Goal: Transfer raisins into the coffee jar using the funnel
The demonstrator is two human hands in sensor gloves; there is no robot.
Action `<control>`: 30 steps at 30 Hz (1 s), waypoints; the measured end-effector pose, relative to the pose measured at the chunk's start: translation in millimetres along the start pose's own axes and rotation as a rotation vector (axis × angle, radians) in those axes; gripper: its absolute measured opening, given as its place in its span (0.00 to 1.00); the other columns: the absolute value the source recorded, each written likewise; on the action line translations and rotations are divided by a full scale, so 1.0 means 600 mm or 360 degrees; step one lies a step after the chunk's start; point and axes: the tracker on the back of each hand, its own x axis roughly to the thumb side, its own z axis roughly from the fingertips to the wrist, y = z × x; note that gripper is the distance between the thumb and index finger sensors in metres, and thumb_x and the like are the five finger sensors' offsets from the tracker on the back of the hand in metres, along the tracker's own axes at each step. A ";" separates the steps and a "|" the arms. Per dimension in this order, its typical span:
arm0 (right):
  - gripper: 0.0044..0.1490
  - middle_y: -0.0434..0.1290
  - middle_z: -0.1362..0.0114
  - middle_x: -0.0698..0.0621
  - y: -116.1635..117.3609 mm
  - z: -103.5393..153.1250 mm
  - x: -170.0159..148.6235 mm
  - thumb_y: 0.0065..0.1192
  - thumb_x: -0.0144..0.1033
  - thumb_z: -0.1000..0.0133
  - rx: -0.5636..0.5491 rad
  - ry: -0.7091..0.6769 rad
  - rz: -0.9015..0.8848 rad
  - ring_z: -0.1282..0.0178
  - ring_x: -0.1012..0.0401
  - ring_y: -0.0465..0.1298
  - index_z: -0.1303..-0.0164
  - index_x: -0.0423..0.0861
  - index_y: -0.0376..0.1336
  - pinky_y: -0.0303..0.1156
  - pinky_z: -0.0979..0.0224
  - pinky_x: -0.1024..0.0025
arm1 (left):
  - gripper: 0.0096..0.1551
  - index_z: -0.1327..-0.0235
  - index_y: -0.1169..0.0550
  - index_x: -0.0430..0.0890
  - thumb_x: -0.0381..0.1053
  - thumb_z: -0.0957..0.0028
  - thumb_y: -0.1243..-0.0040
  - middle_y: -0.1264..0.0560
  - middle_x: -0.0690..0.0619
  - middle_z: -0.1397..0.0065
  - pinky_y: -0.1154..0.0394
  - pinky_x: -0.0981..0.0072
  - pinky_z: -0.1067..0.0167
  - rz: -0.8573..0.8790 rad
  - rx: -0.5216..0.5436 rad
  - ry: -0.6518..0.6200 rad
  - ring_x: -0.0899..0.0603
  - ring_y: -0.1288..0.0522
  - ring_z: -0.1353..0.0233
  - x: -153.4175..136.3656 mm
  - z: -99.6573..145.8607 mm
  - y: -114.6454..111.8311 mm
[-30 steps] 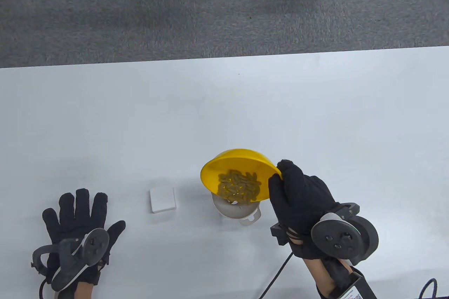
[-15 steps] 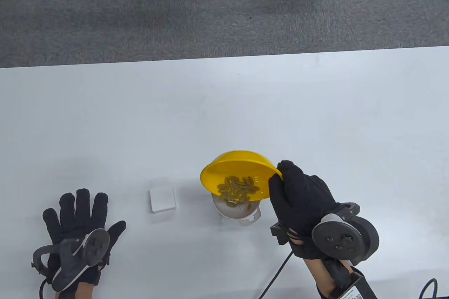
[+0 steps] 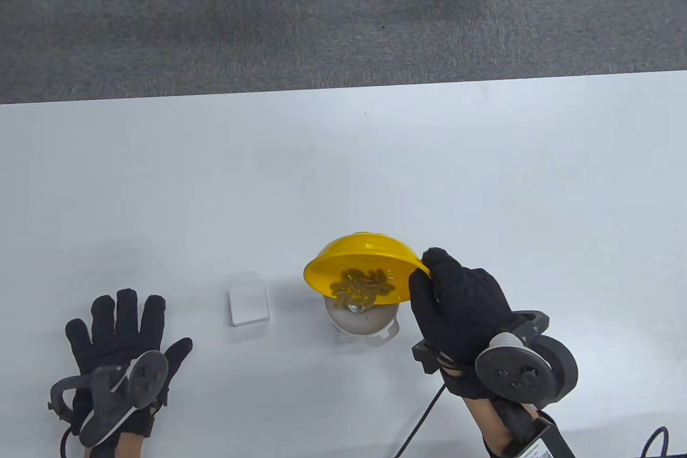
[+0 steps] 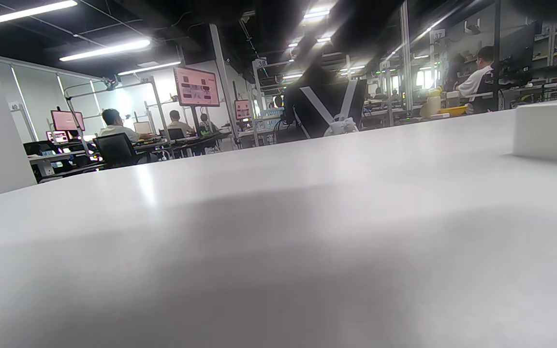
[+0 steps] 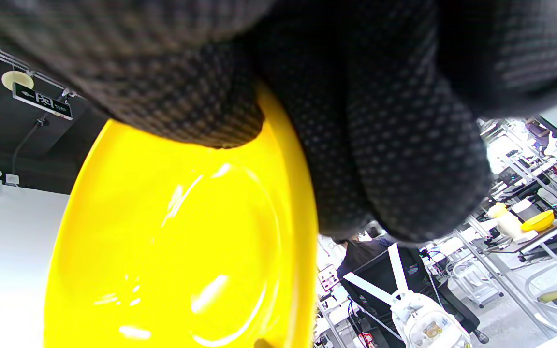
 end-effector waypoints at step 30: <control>0.30 0.89 0.67 0.43 -0.047 -0.032 -0.094 0.78 0.41 0.48 0.0084 0.0587 -0.0309 0.75 0.53 0.88 0.44 0.36 0.70 0.84 0.62 0.52 | 0.52 0.19 0.41 0.63 0.83 0.59 0.54 0.47 0.50 0.10 0.54 0.24 0.24 0.0001 -0.0014 -0.0009 0.32 0.52 0.13 0.003 -0.001 -0.002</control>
